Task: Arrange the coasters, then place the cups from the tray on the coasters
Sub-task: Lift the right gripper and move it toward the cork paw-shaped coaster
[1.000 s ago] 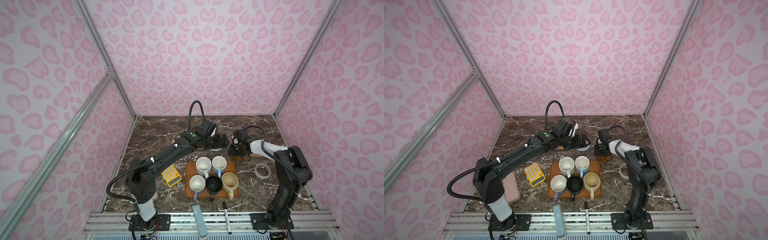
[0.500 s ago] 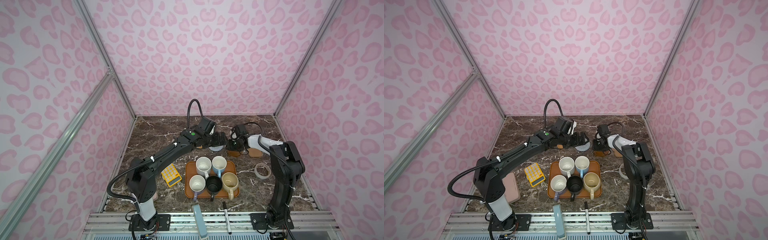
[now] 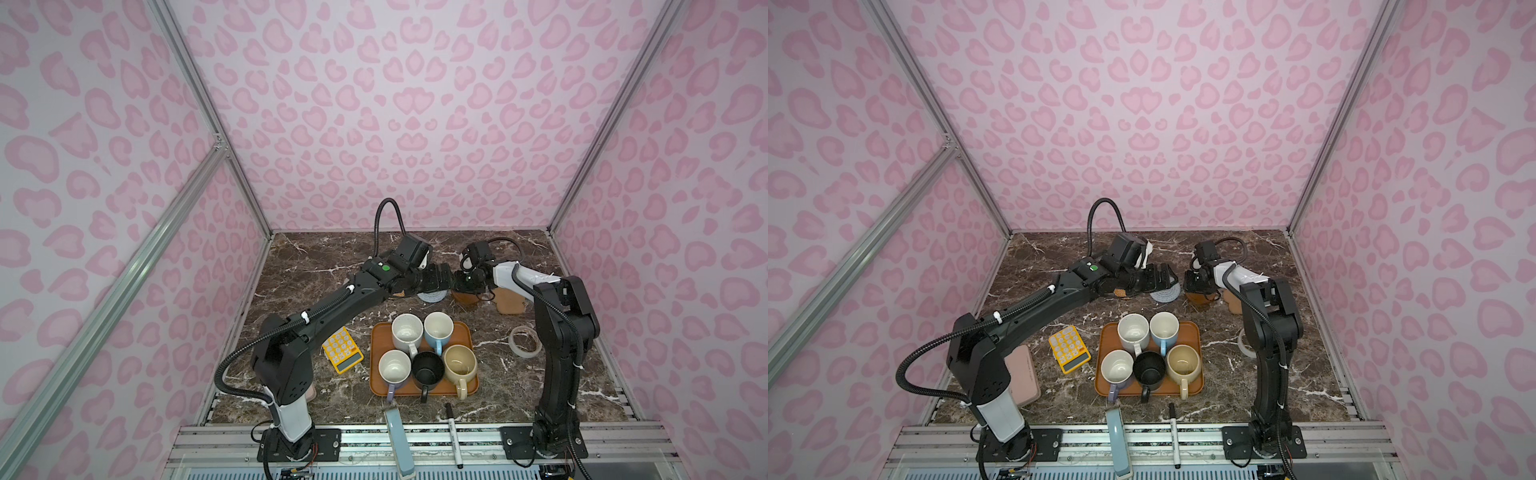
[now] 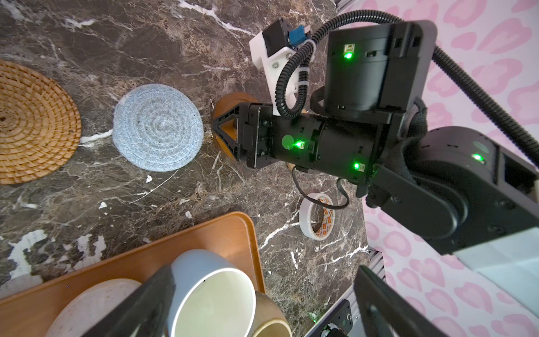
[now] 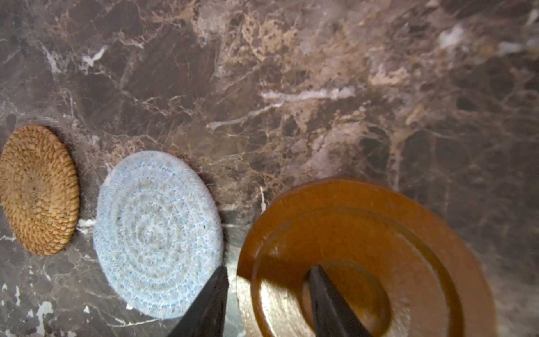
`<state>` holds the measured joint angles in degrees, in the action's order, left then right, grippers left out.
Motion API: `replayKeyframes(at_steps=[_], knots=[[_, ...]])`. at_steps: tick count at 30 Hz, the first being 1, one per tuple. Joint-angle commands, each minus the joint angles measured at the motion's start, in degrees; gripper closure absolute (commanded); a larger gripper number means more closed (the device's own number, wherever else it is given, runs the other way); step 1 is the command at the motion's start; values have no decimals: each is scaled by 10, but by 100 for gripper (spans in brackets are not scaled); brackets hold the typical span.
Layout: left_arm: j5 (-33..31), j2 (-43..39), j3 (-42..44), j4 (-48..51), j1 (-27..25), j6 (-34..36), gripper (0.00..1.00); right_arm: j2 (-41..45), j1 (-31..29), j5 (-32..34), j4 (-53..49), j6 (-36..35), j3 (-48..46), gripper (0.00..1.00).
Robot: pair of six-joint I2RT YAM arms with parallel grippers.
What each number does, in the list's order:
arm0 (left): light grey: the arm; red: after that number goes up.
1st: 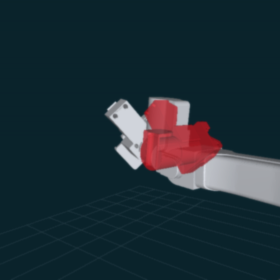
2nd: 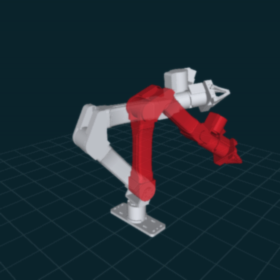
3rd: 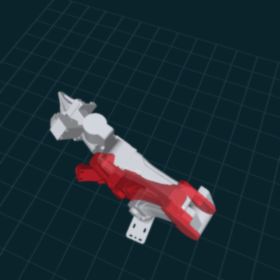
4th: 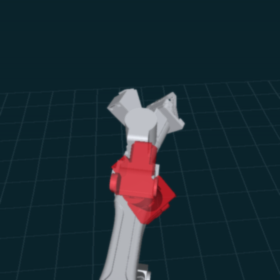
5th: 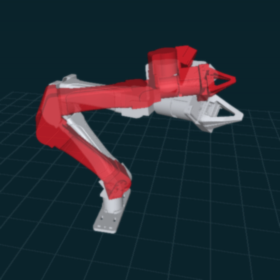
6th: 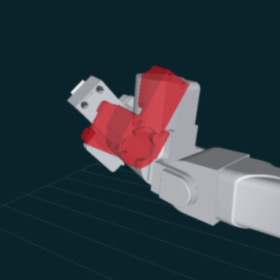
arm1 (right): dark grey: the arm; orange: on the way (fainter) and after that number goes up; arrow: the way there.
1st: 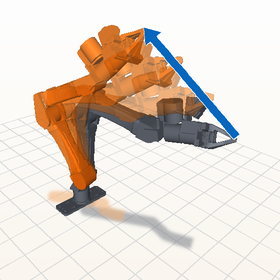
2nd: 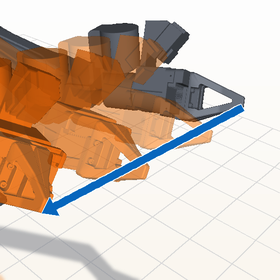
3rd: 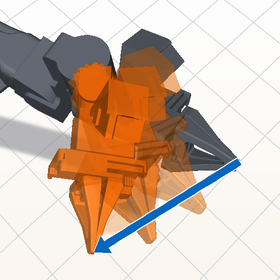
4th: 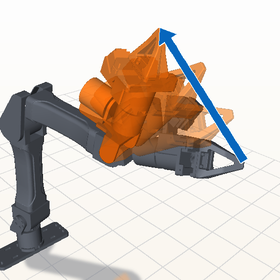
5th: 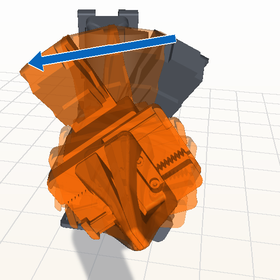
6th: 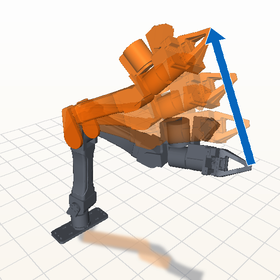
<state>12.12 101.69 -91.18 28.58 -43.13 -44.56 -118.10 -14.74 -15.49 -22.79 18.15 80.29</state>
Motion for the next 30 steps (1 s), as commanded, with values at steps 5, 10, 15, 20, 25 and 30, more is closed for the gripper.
replayKeyframes(at_steps=[5,10,15,20,25,30], knots=[[-4,2,8,-19,1,-3,2,-25,1,15,-78,-3,4,52],[-6,2,9,-23,1,-4,2,-23,0,13,-82,-4,11,51],[-7,0,8,-22,1,-4,2,-16,-3,14,-87,-3,20,51],[1,-1,4,-23,2,-2,2,-2,-5,13,-93,-5,38,51],[1,-9,-3,-18,4,6,2,25,-7,13,-114,-10,66,50],[1,-34,7,-20,4,8,2,88,-12,16,-134,-9,60,44]])
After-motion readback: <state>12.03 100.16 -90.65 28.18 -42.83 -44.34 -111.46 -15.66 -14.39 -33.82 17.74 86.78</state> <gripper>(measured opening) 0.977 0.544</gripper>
